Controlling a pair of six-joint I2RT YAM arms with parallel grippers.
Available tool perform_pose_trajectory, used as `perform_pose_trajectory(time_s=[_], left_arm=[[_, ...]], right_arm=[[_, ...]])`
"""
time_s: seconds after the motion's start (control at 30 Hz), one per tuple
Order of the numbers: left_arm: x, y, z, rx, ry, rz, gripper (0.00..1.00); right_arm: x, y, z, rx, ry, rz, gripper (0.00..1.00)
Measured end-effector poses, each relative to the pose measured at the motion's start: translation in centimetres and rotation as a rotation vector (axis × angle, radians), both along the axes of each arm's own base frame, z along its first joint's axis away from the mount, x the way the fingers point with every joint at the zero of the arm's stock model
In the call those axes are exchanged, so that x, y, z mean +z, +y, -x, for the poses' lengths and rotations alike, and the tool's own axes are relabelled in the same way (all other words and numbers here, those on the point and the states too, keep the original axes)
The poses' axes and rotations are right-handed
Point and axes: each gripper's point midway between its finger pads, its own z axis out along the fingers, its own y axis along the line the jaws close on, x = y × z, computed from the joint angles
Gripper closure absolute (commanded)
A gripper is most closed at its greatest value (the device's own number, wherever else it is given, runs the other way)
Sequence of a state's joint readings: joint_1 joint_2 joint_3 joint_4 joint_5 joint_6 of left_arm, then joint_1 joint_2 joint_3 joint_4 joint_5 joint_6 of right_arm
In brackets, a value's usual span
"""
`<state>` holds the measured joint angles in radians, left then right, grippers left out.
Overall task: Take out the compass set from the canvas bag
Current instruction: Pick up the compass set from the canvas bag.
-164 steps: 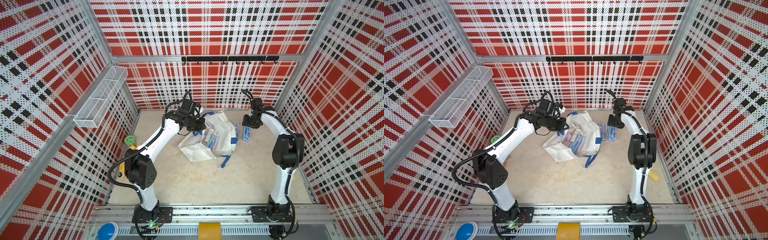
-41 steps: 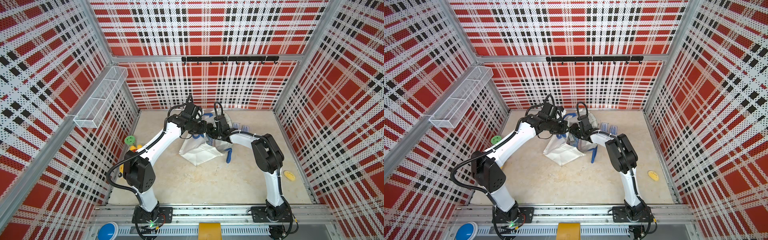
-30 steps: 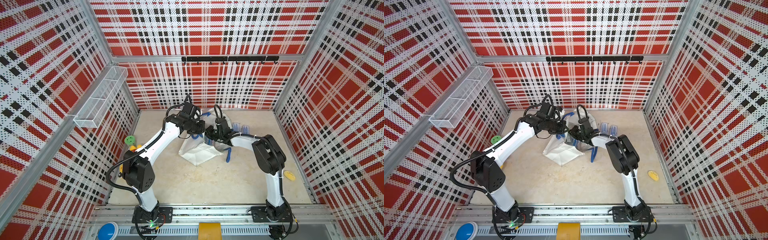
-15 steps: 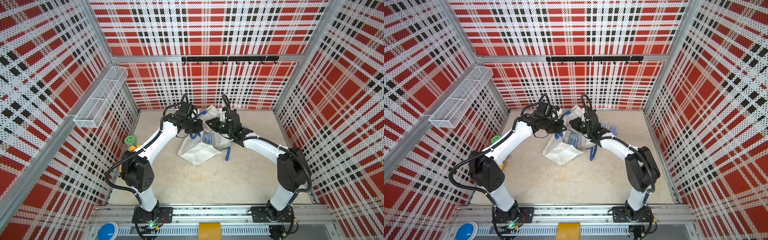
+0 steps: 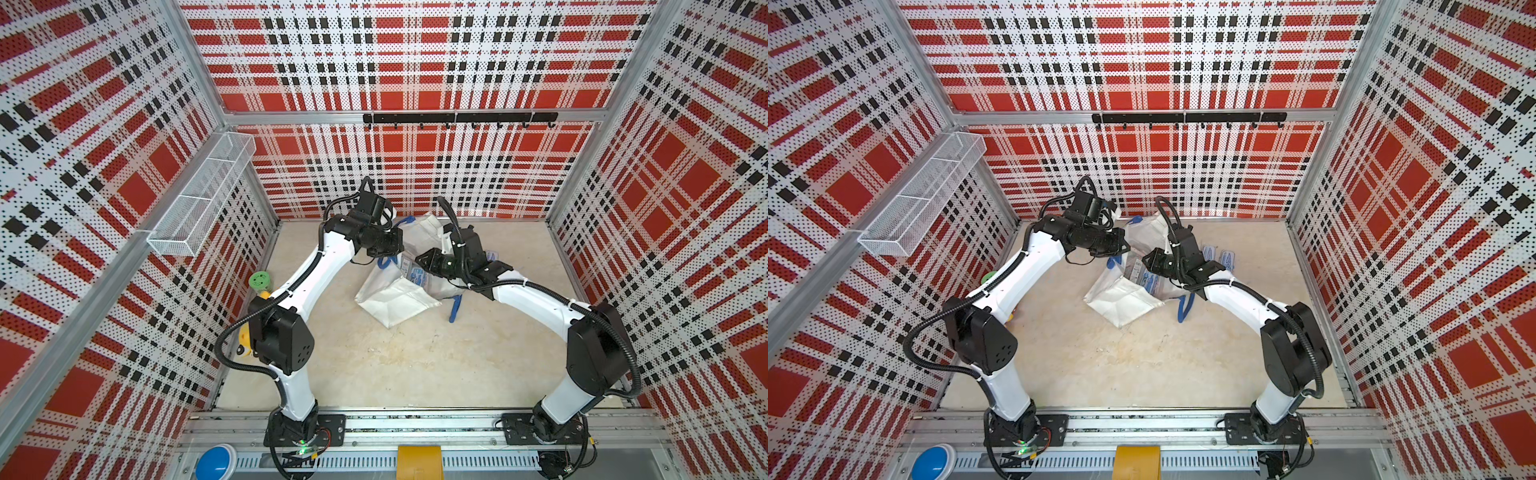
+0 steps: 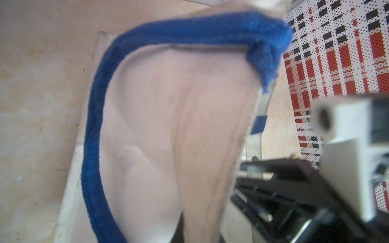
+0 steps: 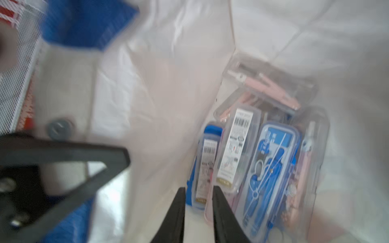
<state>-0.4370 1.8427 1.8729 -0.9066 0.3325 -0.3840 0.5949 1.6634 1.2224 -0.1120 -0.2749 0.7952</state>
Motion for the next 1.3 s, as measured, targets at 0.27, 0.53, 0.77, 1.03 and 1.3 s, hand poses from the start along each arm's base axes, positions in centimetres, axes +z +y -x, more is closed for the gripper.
perform_pose_trajectory(time_s=[0.27,0.53,0.77,1.03,1.3], left_arm=[[1.1,-1.0,-1.9,-0.026,-0.030,-0.007,1.00],[0.6,-2.7,-0.8,-0.120,-0.064,-0.028,1.00],[-0.4,-3.5,2.1,-0.199,-0.095,0.017,1.00],[-0.2,-3.4,3.2,-0.220,-0.138,0.035,1.00],[0.0,-4.0,3.4,-0.231,-0.150,0.034,1.00]], right_arm=[[-4.0,2.9,2.5,0.081,0.127,-0.007,0.61],[-5.6,1.7,0.4,-0.092,0.205,-0.018,0.45],[-4.9,-0.2,-1.6,-0.248,0.190,0.018,0.40],[-6.9,-2.4,-1.2,-0.329,0.226,0.069,0.37],[-9.9,-4.6,-0.8,-0.391,0.290,0.072,0.36]])
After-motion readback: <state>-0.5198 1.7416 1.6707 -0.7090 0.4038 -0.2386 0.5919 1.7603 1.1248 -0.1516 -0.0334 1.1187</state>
